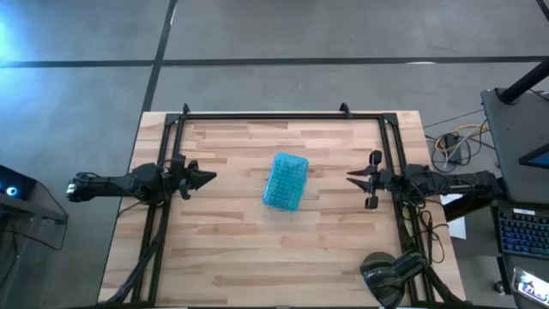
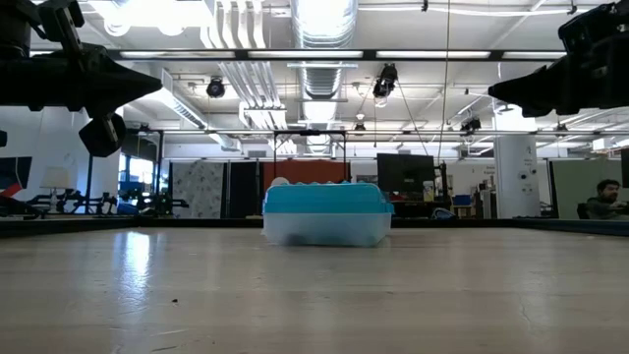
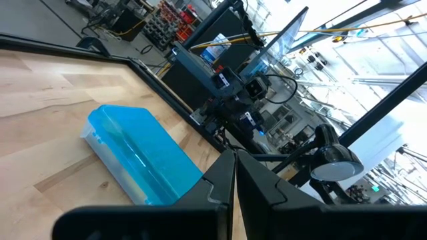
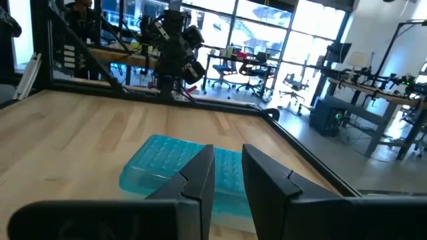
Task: Pick & place school supplies into a supply box
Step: Return To Home Position
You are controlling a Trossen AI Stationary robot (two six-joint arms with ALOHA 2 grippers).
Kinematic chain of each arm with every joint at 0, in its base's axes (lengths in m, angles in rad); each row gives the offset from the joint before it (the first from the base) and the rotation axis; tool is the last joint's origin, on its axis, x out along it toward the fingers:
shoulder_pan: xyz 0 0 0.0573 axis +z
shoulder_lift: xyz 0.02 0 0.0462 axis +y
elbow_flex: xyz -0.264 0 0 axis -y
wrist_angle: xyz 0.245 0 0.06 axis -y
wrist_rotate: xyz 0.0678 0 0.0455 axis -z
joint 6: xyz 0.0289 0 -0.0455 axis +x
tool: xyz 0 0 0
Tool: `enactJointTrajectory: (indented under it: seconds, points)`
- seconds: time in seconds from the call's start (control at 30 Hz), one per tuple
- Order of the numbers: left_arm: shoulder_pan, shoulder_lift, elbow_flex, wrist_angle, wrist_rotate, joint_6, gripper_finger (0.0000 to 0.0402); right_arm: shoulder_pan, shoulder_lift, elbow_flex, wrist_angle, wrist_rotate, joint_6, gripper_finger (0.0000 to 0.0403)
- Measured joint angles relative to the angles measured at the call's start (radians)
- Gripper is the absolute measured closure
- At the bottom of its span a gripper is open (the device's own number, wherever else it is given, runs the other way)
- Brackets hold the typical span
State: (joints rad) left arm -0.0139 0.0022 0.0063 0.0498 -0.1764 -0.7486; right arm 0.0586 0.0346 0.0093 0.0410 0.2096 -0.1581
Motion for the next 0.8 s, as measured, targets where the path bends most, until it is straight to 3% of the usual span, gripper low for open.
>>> enactJointTrajectory:
  seconds: [0.7,0.8]
  points:
    - [0.0,0.002,0.0,0.001,-0.011,0.019,0.0401,0.0,0.0,0.0,0.0,0.002,0.0,0.0335]
    - [0.0,0.002,0.0,0.003,-0.043,0.164,0.0401,0.0,0.0,0.0,0.0,0.002,0.0,0.0335]
